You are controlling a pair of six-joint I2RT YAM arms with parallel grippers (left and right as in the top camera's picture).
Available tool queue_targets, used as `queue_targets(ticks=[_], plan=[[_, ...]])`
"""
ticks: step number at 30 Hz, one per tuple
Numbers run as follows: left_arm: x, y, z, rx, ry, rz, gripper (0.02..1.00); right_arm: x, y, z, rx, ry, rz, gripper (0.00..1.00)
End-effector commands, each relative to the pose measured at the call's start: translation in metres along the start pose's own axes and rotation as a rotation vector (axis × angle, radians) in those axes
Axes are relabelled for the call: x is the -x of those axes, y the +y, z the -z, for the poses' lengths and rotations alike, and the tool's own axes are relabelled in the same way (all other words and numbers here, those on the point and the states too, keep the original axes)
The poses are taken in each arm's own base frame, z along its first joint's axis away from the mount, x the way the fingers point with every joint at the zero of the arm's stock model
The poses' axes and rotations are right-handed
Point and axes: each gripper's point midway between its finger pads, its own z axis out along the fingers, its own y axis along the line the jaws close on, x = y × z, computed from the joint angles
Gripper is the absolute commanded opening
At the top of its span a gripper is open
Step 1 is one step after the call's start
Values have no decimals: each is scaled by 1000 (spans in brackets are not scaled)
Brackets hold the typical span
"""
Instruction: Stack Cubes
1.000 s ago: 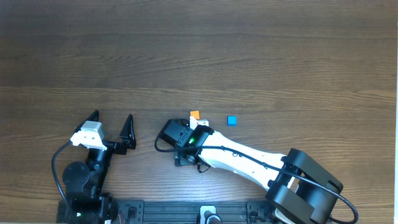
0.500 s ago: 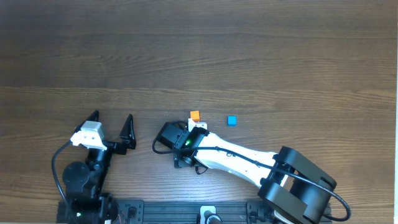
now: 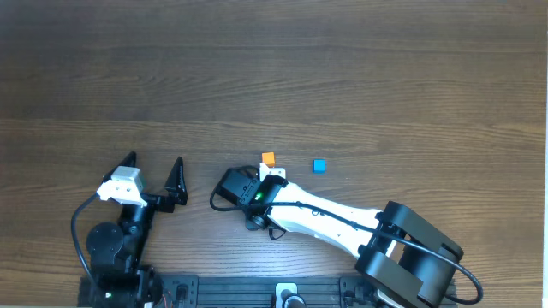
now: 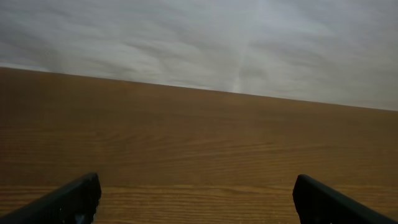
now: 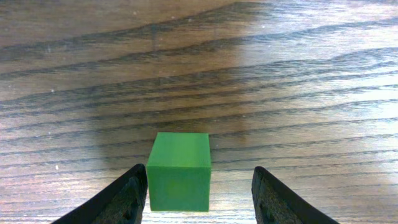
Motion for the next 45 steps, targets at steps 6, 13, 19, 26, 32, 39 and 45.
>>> queue_targets(ticks=[6, 13, 19, 26, 32, 39, 45], plan=[[-3, -2, 0, -14, 2, -15, 996, 3, 9, 0, 7, -32, 20, 494], [-3, -2, 0, -14, 2, -15, 1000, 2, 9, -2, 2, -28, 22, 463], [-3, -2, 0, -14, 2, -15, 1000, 2, 9, -2, 2, -28, 22, 382], [-3, -2, 0, -14, 2, -15, 998, 2, 10, -2, 5, -30, 22, 292], [-3, -2, 0, -14, 2, -15, 1000, 1, 11, -2, 6, -30, 25, 211], [-3, -2, 0, -14, 2, -15, 1000, 2, 12, -1, 8, -38, 27, 152], [-3, -2, 0, -14, 2, -15, 998, 16, 10, 24, 12, -101, 27, 47]])
